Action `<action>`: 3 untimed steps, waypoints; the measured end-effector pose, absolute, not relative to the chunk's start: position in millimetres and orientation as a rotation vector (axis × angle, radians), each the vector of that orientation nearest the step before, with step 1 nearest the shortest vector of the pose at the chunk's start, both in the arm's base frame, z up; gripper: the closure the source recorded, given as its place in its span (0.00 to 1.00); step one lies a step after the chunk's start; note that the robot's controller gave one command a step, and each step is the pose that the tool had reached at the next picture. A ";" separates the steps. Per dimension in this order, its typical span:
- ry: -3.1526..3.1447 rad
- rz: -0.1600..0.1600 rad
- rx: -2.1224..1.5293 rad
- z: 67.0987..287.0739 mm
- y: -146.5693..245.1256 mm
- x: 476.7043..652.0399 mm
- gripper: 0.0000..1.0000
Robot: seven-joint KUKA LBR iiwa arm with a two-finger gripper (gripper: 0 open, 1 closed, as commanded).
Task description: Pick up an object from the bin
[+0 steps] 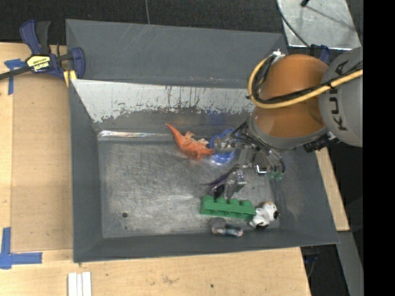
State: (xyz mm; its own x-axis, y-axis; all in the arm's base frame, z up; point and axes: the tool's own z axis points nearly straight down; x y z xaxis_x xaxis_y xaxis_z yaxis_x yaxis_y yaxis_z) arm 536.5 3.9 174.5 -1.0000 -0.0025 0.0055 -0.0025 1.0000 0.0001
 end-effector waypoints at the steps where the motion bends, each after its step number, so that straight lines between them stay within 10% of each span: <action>1: -3.145 0.000 0.004 179.2 3.9 538.3 0.00; 3: -3.144 -0.014 0.058 83.6 -40.8 548.6 0.00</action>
Offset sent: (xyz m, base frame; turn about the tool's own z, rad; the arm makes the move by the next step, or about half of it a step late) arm 0.0102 -0.0535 -0.1045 0.0241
